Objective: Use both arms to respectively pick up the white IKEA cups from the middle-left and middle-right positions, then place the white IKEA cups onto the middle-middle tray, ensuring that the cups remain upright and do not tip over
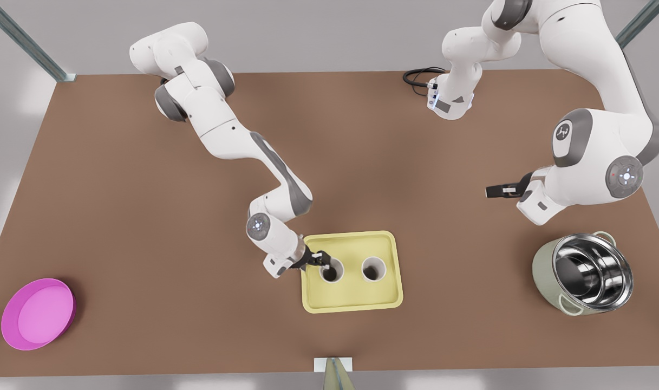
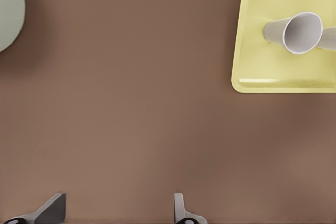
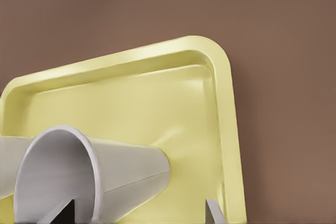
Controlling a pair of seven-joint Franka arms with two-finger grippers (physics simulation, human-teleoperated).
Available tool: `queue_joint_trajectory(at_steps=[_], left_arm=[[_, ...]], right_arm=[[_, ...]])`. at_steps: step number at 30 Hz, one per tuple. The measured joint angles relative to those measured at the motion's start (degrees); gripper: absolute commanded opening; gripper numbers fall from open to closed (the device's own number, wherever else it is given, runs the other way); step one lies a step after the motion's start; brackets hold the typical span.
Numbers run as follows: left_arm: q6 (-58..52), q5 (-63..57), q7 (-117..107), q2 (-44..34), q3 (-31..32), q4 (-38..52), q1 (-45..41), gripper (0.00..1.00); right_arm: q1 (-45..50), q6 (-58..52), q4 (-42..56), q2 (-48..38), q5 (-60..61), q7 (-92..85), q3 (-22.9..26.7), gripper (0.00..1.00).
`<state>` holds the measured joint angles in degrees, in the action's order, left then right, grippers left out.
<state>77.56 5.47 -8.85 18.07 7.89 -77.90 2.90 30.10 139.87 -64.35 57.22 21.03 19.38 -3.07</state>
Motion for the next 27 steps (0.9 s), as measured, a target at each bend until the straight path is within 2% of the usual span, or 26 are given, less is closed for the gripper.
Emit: queue_joint_trajectory(at_steps=[3, 6, 8, 10, 12, 16, 21, 27], left_arm=[[-0.11, 0.0, 0.52, 0.02, 0.0, 0.0, -0.08, 1.0], [-0.17, 0.0, 0.95, 0.0, 0.0, 0.03, -0.09, 1.0], [-0.2, 0.0, 1.2, 0.02, 0.0, 0.06, -0.09, 1.0], [-0.22, -0.01, 1.41, -0.03, 0.04, 0.16, -0.1, 1.0], [-0.25, 0.02, 1.58, -0.09, 0.12, 0.17, -0.27, 1.0], [-0.28, -0.13, 1.87, -0.34, 1.12, 1.18, -0.31, 1.0], [-0.36, -0.16, 2.16, -0.5, 1.46, 1.4, -0.4, 1.0], [-0.32, 0.1, 2.44, -0.37, 1.4, 1.41, -0.22, 1.0]], right_arm=[[0.06, -0.15, -0.63, -1.94, 0.31, 0.97, -0.12, 1.0], [-2.48, -4.16, -10.07, -14.01, -0.76, 1.69, 0.66, 1.0], [-11.18, -11.6, -12.51, -20.26, -7.62, 1.05, 1.41, 1.0], [-20.05, -19.35, -9.07, -23.39, -14.56, -1.13, 1.47, 1.0], [-23.33, -28.53, -2.7, -27.35, -18.79, -3.61, 1.76, 1.0], [-24.2, -41.74, -11.46, -43.53, -23.11, -7.75, 1.68, 1.0], [-24.43, -49.72, -14.97, -47.27, -25.34, -11.73, 1.75, 1.0], [-25.15, -53.58, -15.3, -47.68, -25.94, -15.26, 1.76, 1.0]])
